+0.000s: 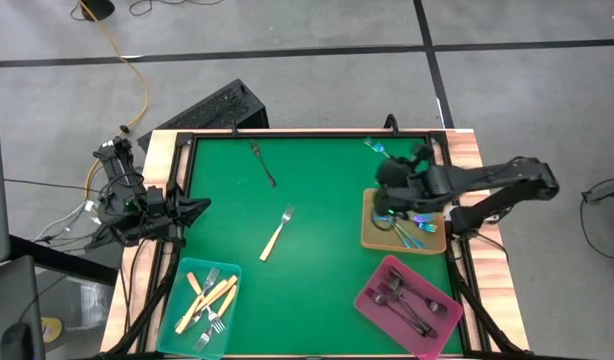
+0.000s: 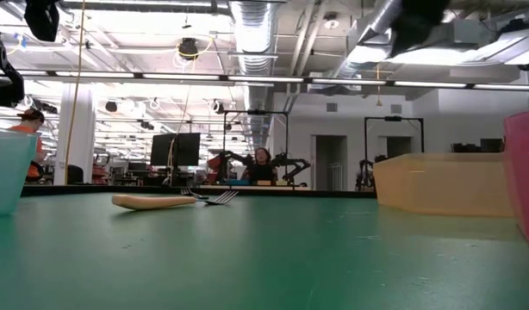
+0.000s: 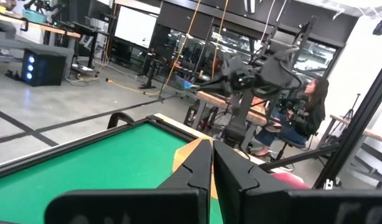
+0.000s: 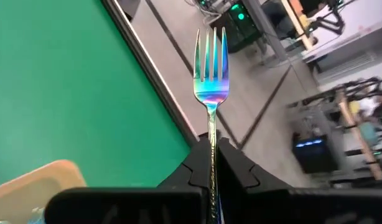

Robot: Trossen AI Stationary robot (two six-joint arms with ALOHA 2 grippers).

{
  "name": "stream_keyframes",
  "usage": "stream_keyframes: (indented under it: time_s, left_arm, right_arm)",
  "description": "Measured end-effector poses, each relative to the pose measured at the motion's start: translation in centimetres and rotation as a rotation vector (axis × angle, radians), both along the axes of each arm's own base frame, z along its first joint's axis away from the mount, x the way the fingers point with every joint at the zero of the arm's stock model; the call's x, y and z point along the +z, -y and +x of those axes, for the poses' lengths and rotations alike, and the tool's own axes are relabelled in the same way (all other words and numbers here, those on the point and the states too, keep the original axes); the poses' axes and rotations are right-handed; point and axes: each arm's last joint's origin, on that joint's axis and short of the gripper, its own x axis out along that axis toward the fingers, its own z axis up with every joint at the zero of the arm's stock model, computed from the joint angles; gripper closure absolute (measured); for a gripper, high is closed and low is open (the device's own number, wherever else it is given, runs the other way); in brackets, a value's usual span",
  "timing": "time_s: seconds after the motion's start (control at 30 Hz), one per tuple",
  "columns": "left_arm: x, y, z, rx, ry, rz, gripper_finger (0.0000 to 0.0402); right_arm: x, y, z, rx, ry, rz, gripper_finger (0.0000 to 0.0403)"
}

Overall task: Sort silverware by color (type)
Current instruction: Put the blue fork into the orange bin

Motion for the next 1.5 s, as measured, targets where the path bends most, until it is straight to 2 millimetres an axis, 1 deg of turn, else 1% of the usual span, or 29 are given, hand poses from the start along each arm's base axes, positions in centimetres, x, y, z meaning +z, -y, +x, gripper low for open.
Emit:
stream_keyframes:
  time_s: [0.07, 0.13, 0.3, 0.43, 0.53, 0.77, 1.0, 1.33, 1.5]
  left_arm:
    - [0.0, 0.0, 0.0, -0.001, 0.000, -0.003, 0.0401]
    - [-0.1, 0.0, 0.0, -0.001, 0.000, -0.005, 0.0401]
    - [-0.1, 0.0, 0.0, -0.001, -0.003, -0.001, 0.0401]
    - [-0.2, 0.0, 0.0, -0.001, -0.009, 0.009, 0.0402]
    - [-0.3, 0.1, 0.0, -0.001, -0.019, 0.024, 0.0401]
    - [-0.4, 0.1, 0.0, -0.001, -0.021, 0.024, 0.0401]
    - [-0.4, 0.1, 0.1, -0.001, -0.022, 0.025, 0.0401]
    - [-0.4, 0.1, 0.0, 0.004, -0.021, 0.018, 0.0401]
    - [-0.4, 0.1, 0.0, 0.006, -0.021, 0.017, 0.0401]
  right_arm:
    - [-0.3, -0.7, -1.6, 0.003, 0.037, 0.013, 0.0368]
    - [-1.1, -1.3, -3.0, 0.012, 0.083, 0.030, 0.0369]
    - [-3.9, -2.3, -6.3, 0.017, 0.186, 0.125, 0.0368]
    - [-6.3, -2.9, -8.0, -0.004, 0.259, 0.215, 0.0368]
    - [-8.2, -3.6, -8.8, -0.003, 0.299, 0.254, 0.0368]
    - [-11.9, -4.9, -9.9, 0.011, 0.405, 0.320, 0.0368]
    - [-15.2, -5.1, -10.5, 0.020, 0.462, 0.356, 0.0368]
    - [-18.3, -4.7, -11.5, 0.046, 0.416, 0.366, 0.0368]
    - [-19.0, -5.0, -11.6, 0.091, 0.461, 0.420, 0.0368]
